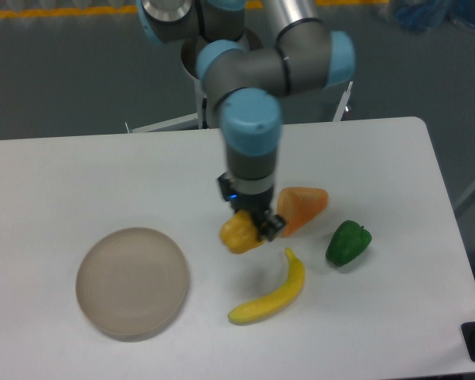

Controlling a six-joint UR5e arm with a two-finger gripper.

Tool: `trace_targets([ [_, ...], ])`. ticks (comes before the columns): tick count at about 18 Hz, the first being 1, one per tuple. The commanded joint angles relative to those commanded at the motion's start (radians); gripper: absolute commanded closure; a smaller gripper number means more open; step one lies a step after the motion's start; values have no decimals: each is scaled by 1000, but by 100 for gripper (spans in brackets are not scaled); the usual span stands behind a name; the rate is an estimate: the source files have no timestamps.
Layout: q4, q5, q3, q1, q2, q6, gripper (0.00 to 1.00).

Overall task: Pick up the yellow pepper from the plate
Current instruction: 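Carry the held yellow pepper beside the orange wedge and green pepper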

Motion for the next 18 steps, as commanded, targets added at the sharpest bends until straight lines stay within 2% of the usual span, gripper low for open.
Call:
trace_targets([
  [4,-2,-2,-9,58,0,77,85],
  [11,0,0,-12,92,-2,135,85],
  [18,0,-15,-8,94,-8,147,87],
])
